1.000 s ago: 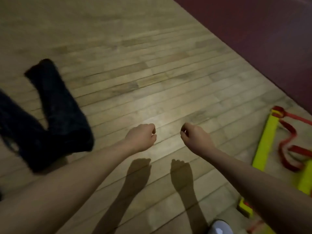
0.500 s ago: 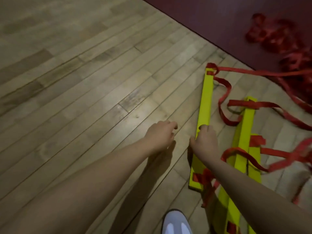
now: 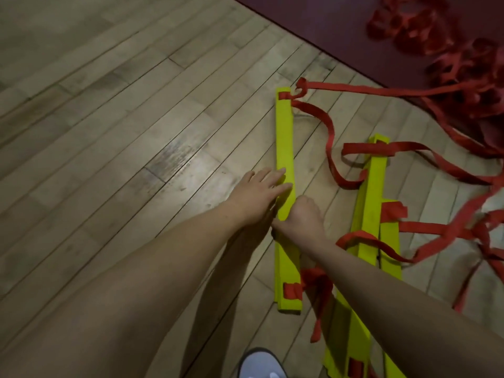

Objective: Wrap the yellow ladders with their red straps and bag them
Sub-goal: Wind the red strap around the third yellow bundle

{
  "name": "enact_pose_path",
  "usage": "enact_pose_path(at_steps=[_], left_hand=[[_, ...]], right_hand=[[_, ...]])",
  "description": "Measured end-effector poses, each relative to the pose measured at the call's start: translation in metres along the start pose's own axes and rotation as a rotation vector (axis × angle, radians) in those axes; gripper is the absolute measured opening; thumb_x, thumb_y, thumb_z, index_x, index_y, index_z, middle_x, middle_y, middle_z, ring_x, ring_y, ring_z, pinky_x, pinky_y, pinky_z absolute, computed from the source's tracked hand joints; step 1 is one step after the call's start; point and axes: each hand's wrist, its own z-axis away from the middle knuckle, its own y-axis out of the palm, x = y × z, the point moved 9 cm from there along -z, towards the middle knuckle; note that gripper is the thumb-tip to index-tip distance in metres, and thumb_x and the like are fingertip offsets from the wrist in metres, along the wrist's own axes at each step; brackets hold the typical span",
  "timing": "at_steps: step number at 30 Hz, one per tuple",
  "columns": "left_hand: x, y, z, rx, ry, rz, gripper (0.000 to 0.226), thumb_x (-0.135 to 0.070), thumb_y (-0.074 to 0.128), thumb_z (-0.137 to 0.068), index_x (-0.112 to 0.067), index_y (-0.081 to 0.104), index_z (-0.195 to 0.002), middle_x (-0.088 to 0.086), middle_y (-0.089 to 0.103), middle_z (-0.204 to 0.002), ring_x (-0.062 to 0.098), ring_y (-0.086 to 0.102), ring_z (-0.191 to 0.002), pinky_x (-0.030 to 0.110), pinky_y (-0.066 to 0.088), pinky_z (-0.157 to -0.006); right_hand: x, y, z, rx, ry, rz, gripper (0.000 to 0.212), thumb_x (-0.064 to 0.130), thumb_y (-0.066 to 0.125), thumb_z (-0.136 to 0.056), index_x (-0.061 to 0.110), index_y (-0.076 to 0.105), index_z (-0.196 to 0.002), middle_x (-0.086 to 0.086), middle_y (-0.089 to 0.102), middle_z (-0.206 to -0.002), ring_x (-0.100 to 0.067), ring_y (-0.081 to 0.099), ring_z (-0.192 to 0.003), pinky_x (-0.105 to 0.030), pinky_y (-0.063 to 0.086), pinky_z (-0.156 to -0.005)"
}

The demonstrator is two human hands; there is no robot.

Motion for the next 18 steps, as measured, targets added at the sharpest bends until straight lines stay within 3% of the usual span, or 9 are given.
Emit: enact_pose_path(at_steps=[5,9,11,15,18], left_hand=[[0.045,0.003,0.039,-0.014,-0.094,-0.02,0.06,-0.017,0.047,-0.093,-0.029,0.026,-0.147,-0.004,0.003,-0.162,0.021,0.004,-0.148,0.039,0.014,-0.114],[0.073,0.004,0.085,-0.01,-0.131,-0.151,0.056,-0.014,0.047,-0.091,-0.026,0.031,-0.144,0.002,0.03,-0.15,0.027,0.028,-0.137,0.039,0.025,-0.105],[0.087,0.009,0.115,0.024,-0.159,-0.215,0.051,-0.016,0.049,-0.09,-0.023,0.038,-0.139,0.005,0.035,-0.144,0.03,0.031,-0.132,0.04,0.027,-0.102],[0.117,0.023,0.18,0.054,-0.25,-0.193,0.045,-0.016,0.049,-0.09,-0.018,0.043,-0.134,0.004,0.035,-0.144,0.029,0.02,-0.142,0.042,0.021,-0.109],[0.135,0.036,0.232,0.06,-0.344,-0.162,0.036,-0.017,0.045,-0.092,-0.017,0.045,-0.128,0.003,0.047,-0.134,0.025,0.033,-0.135,0.039,0.022,-0.108]], right_hand=[[0.059,0.02,0.015,0.079,-0.24,0.093,0.054,0.042,0.064,-0.081,0.005,0.047,-0.116,-0.012,0.052,-0.115,-0.032,0.049,-0.113,-0.039,0.037,-0.092],[0.108,0.041,0.04,0.135,-0.428,0.152,0.051,0.04,0.065,-0.079,0.006,0.047,-0.113,-0.012,0.052,-0.114,-0.032,0.049,-0.11,-0.037,0.036,-0.086],[0.135,0.053,0.058,0.155,-0.514,0.175,0.05,0.039,0.064,-0.079,0.006,0.047,-0.113,-0.012,0.052,-0.114,-0.032,0.049,-0.109,-0.037,0.035,-0.085],[0.185,0.081,0.09,0.214,-0.665,0.254,0.05,0.038,0.064,-0.079,0.008,0.047,-0.115,-0.011,0.051,-0.114,-0.031,0.048,-0.109,-0.037,0.035,-0.088],[0.222,0.101,0.115,0.241,-0.772,0.322,0.047,0.035,0.064,-0.078,0.01,0.046,-0.114,-0.01,0.05,-0.115,-0.031,0.048,-0.11,-0.037,0.034,-0.089]])
